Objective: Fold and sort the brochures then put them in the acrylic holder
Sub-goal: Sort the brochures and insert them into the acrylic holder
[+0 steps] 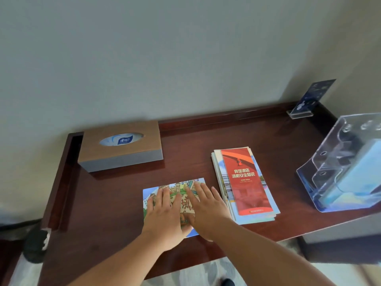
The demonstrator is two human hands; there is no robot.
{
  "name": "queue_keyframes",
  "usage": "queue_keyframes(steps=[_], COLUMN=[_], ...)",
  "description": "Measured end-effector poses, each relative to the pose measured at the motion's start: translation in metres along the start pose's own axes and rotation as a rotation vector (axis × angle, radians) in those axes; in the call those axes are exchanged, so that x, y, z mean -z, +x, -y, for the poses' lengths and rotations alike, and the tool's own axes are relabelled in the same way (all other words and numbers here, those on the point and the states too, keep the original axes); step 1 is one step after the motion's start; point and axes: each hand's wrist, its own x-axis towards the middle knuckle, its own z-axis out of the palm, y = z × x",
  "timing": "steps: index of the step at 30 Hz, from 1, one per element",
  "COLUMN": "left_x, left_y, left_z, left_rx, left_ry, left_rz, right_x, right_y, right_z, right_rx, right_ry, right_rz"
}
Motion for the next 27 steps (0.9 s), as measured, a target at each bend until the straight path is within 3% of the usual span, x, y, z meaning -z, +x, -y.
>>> queue_keyframes(steps=[6, 13, 21, 27], left_x=[0.008, 0.033, 0.052, 0.059], left_y=[-0.003, 0.009, 0.02, 0.018], left_z=[-0.013, -0.039, -0.113, -0.174], left_rx=[0.0, -0.006, 0.068, 0.111], left_ry=[-0.013, -0.103, -0.128, -0.162], left_rz=[0.048, -0.085, -0.132, -0.175], right_x=[0.006, 0.028, 0.04, 0.037], right_y=[-0.016, -0.032, -0.068, -0.089], right_z=[-0.002, -0.022, -0.101, -0.16], right_rx=[0.015, 0.046, 0.08, 0.164], right_ry=[0.044, 0.106, 0.151, 0.026], right_rz=[0.076, -0.046, -0.112, -0.167])
